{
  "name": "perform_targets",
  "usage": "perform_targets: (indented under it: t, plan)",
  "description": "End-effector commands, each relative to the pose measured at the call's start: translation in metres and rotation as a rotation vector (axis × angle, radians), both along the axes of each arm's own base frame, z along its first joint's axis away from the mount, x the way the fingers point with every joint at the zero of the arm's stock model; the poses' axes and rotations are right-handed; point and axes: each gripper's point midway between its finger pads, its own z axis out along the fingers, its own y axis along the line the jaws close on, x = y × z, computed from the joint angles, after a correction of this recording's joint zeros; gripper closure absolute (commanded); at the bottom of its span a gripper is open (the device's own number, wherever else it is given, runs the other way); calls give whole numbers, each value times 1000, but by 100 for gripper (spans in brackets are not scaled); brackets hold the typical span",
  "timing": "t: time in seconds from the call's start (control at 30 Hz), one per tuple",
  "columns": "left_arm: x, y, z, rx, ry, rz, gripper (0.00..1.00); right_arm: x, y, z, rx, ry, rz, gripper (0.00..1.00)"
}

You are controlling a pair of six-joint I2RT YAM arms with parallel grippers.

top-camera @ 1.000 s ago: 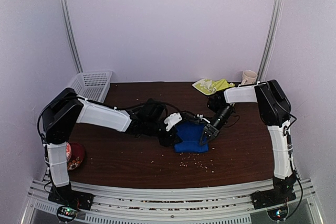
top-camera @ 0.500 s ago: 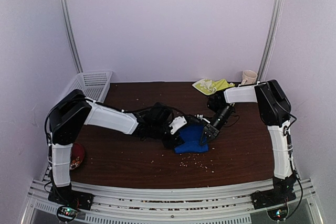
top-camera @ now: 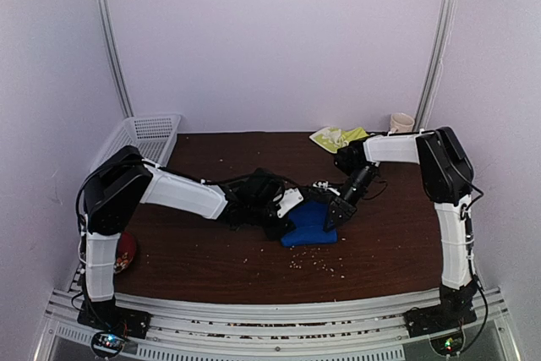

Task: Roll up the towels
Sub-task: Roll the towel at the center of the board.

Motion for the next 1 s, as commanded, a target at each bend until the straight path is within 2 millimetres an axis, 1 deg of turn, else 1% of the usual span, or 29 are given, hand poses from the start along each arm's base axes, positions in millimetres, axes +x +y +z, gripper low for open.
perform_targets:
  t: [0.0,0.23,0.3,0.37,0.5,0.57,0.6,0.63,0.7,0.77,0.87,0.97]
  plan:
    - [-5,8,-24,81,12,15,48,13,-9,16,-18,-121,28,65]
    - [-7,6,-29,96,5,10,48,19,-14,25,-15,-155,18,64]
    - [-7,6,-29,99,1,9,48,19,-16,30,-7,-168,21,64]
    - [-7,5,-30,100,2,7,48,18,-17,40,23,-186,40,64]
    - [-7,4,-29,99,1,7,48,0,-13,64,132,-185,118,67]
    - [-7,3,-29,100,2,5,48,-11,-10,71,192,-157,152,71]
    - [-7,3,-28,99,2,5,48,-16,-8,71,214,-129,159,72]
    - [-7,3,-27,98,2,4,48,-18,-5,68,234,-94,148,77]
    - [-7,2,-27,95,2,3,48,-22,0,59,242,-44,141,83]
    - [-7,2,-27,95,4,4,48,-28,6,51,243,-6,149,87]
    - [-7,2,-27,94,5,4,48,-34,14,47,262,19,163,89]
    - [-8,3,-27,98,5,4,48,-35,21,45,276,36,165,90]
